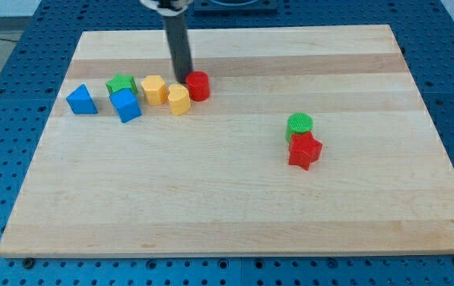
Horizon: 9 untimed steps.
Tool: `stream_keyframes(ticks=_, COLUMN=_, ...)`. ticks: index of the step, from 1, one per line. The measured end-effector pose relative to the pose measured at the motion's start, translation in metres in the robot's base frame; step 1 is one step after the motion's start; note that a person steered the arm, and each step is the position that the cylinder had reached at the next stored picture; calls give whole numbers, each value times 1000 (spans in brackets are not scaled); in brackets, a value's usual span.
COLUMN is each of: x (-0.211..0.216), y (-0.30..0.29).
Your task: Move the red circle above the green circle
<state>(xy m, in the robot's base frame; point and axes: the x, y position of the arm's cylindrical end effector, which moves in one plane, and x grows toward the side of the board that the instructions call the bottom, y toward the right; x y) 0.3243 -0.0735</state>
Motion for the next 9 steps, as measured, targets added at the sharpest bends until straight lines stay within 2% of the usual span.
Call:
stream_keyframes(ticks=1, x=12, y=25)
stream_keyframes(ticks=7, x=133, y=16)
stream_keyframes(ticks=8, x=139, y=33)
stream_keyframes(ticks=9, x=126, y=50)
